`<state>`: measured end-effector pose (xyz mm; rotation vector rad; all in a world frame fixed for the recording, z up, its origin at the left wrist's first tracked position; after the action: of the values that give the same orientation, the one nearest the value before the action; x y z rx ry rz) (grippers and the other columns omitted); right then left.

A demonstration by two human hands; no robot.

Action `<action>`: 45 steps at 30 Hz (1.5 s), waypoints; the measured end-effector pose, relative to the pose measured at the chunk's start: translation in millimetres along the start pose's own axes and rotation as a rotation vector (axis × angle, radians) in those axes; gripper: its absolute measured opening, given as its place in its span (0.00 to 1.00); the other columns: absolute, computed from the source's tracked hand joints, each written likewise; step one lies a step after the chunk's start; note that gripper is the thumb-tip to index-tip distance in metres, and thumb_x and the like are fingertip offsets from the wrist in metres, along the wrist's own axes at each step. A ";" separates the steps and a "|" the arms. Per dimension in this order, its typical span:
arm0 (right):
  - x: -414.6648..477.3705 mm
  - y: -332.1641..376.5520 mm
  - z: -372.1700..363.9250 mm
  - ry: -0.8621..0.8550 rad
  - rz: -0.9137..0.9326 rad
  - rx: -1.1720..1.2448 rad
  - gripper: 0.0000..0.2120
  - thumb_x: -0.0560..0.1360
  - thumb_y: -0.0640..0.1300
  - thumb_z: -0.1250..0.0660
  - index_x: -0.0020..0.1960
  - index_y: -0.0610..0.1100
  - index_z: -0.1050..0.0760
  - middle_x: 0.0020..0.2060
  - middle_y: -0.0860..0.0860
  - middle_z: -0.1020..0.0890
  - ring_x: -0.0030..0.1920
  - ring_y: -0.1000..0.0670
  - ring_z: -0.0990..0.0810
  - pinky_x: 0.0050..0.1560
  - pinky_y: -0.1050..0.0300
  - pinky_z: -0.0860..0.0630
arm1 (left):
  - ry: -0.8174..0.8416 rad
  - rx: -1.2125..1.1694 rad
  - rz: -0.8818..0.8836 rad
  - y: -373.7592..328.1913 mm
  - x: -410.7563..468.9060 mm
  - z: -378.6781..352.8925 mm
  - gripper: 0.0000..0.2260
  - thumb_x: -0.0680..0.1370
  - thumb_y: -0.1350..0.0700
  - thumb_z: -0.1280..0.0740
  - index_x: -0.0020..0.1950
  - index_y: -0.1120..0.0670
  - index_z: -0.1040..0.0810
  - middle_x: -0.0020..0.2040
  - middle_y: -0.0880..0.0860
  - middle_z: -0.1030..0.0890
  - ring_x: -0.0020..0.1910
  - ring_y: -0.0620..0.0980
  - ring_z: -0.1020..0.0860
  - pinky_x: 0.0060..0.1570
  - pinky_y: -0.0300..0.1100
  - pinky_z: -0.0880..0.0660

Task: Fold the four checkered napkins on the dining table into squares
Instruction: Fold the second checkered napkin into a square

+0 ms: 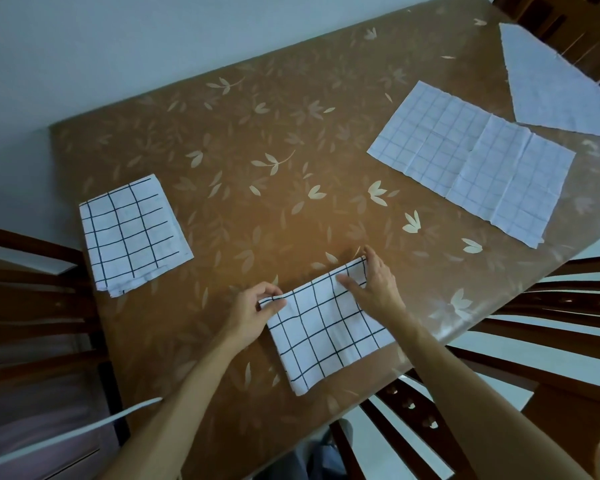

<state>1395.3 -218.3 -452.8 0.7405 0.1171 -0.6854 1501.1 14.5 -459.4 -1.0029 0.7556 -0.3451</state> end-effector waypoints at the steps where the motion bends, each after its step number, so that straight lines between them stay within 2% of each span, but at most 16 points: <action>1: 1.3 -4.0 4.5 0.019 -0.027 0.035 0.43 0.74 0.65 0.35 0.77 0.41 0.46 0.69 0.44 0.29 0.69 0.43 0.31 0.69 0.43 0.33 | 0.015 -0.072 0.037 2.0 0.4 -2.2 0.02 0.76 0.55 0.28 0.46 0.48 0.20 0.48 0.46 0.18 0.52 0.44 0.21 0.54 0.39 0.27; 3: 0.8 -13.3 13.9 0.048 -0.091 0.143 0.36 0.73 0.65 0.33 0.72 0.45 0.36 0.55 0.48 0.21 0.58 0.46 0.23 0.59 0.48 0.24 | 0.041 -0.226 0.134 9.9 -0.6 -7.1 0.05 0.74 0.49 0.27 0.47 0.48 0.18 0.50 0.49 0.17 0.55 0.52 0.21 0.58 0.52 0.24; 5: -0.2 -23.0 21.3 0.051 -0.121 0.194 0.22 0.73 0.62 0.33 0.59 0.47 0.26 0.44 0.51 0.19 0.46 0.48 0.19 0.46 0.53 0.22 | 0.050 -0.305 0.193 19.2 -2.5 -12.6 0.13 0.70 0.42 0.25 0.48 0.47 0.18 0.50 0.56 0.18 0.53 0.57 0.20 0.58 0.65 0.24; 6: -1.6 -26.7 25.9 0.043 -0.118 0.183 0.18 0.74 0.59 0.32 0.56 0.48 0.25 0.40 0.52 0.20 0.42 0.50 0.20 0.41 0.56 0.24 | 0.031 -0.307 0.217 24.2 -2.9 -14.5 0.15 0.69 0.40 0.24 0.49 0.46 0.18 0.49 0.59 0.19 0.50 0.60 0.20 0.56 0.67 0.24; 8: -5.2 -31.7 36.1 0.014 -0.101 0.147 0.15 0.76 0.54 0.32 0.58 0.47 0.23 0.38 0.53 0.21 0.38 0.53 0.23 0.38 0.61 0.28 | -0.037 -0.255 0.234 25.8 -6.0 -16.2 0.09 0.72 0.45 0.25 0.49 0.46 0.19 0.47 0.62 0.17 0.48 0.63 0.18 0.51 0.66 0.22; 11: -14.5 -37.9 51.4 -0.054 -0.084 0.160 0.15 0.76 0.49 0.31 0.61 0.47 0.24 0.40 0.53 0.21 0.40 0.54 0.22 0.42 0.60 0.27 | -0.047 -0.200 0.203 19.5 -10.9 -30.2 0.07 0.74 0.56 0.25 0.50 0.50 0.21 0.46 0.55 0.15 0.47 0.56 0.16 0.50 0.58 0.19; 14: -22.6 -45.1 64.9 -0.140 -0.100 0.180 0.14 0.77 0.46 0.32 0.62 0.47 0.25 0.40 0.55 0.21 0.41 0.57 0.23 0.43 0.60 0.25 | -0.006 -0.202 0.151 11.9 -14.9 -50.4 0.09 0.73 0.59 0.25 0.50 0.53 0.22 0.47 0.53 0.15 0.48 0.54 0.17 0.47 0.47 0.19; 16: -26.3 -51.1 68.4 -0.173 -0.130 0.171 0.15 0.78 0.44 0.33 0.64 0.46 0.26 0.43 0.55 0.21 0.43 0.54 0.22 0.49 0.54 0.23 | -0.039 -0.110 0.080 4.2 -16.7 -56.7 0.11 0.73 0.61 0.25 0.52 0.53 0.22 0.49 0.51 0.17 0.49 0.51 0.18 0.47 0.40 0.21; 18: -32.4 -51.8 68.0 -0.179 -0.137 0.038 0.18 0.78 0.43 0.34 0.67 0.44 0.29 0.51 0.49 0.21 0.49 0.50 0.23 0.54 0.52 0.23 | -0.129 0.135 -0.032 -9.5 -21.5 -56.9 0.14 0.73 0.60 0.25 0.56 0.52 0.22 0.54 0.49 0.20 0.54 0.47 0.22 0.52 0.39 0.24; 21: -48.1 -38.9 50.9 -0.171 -0.034 -0.296 0.22 0.79 0.41 0.37 0.71 0.41 0.35 0.66 0.41 0.28 0.62 0.44 0.28 0.63 0.49 0.28 | -0.253 0.651 -0.284 -40.1 -36.4 -66.4 0.19 0.74 0.57 0.27 0.63 0.51 0.26 0.62 0.50 0.26 0.59 0.49 0.27 0.56 0.42 0.26; 24: -68.9 -14.8 9.1 -0.102 0.152 -0.431 0.26 0.79 0.40 0.40 0.75 0.42 0.42 0.77 0.42 0.42 0.75 0.43 0.40 0.74 0.46 0.40 | -0.165 0.884 -0.453 -47.2 -43.4 -105.1 0.22 0.77 0.52 0.32 0.70 0.53 0.31 0.72 0.57 0.32 0.70 0.56 0.32 0.66 0.52 0.29; 26: -83.5 -6.5 -30.7 0.039 0.267 -0.484 0.29 0.80 0.42 0.42 0.78 0.43 0.48 0.79 0.44 0.51 0.79 0.44 0.51 0.77 0.45 0.47 | -0.045 1.019 -0.434 -31.1 -43.9 -132.1 0.27 0.80 0.47 0.39 0.77 0.55 0.38 0.79 0.61 0.42 0.78 0.60 0.43 0.73 0.56 0.37; 28: -94.6 -10.2 -58.4 0.159 0.288 -0.498 0.28 0.82 0.46 0.52 0.80 0.44 0.53 0.79 0.47 0.58 0.78 0.46 0.60 0.78 0.45 0.52 | 0.021 1.117 -0.376 -13.0 -45.3 -143.6 0.31 0.81 0.42 0.50 0.81 0.55 0.48 0.81 0.60 0.53 0.80 0.59 0.52 0.76 0.57 0.44; 31: -95.4 -19.7 -64.7 0.171 0.279 -0.513 0.31 0.78 0.54 0.64 0.80 0.47 0.57 0.79 0.49 0.60 0.78 0.48 0.63 0.78 0.46 0.56 | 0.030 1.148 -0.353 0.7 -48.8 -139.7 0.32 0.82 0.37 0.56 0.81 0.52 0.59 0.81 0.60 0.59 0.80 0.58 0.59 0.77 0.57 0.50; 37: -71.8 -43.9 -35.1 0.130 0.148 -0.528 0.29 0.83 0.55 0.55 0.79 0.49 0.63 0.78 0.48 0.64 0.77 0.48 0.65 0.77 0.46 0.59 | 0.005 1.147 -0.258 15.9 -59.0 -118.5 0.36 0.79 0.30 0.58 0.81 0.50 0.59 0.80 0.62 0.60 0.79 0.59 0.60 0.77 0.59 0.50; 45: -57.9 -43.8 -12.2 0.119 0.067 -0.519 0.30 0.83 0.53 0.50 0.79 0.45 0.58 0.79 0.45 0.58 0.79 0.45 0.58 0.78 0.46 0.54 | 0.039 1.112 -0.211 15.3 -60.9 -114.9 0.39 0.77 0.27 0.57 0.81 0.50 0.56 0.80 0.62 0.60 0.79 0.59 0.62 0.76 0.61 0.52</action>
<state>1325.0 -202.7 -468.3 0.2832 0.3628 -0.5150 1375.8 -14.4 -484.0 -0.0148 0.3735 -0.8474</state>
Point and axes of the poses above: each hand's wrist, its own x-axis towards the middle knuckle, its own z-axis out of the back of the hand, y = z × x, the point moved 10 cm from there along x, towards the middle knuckle
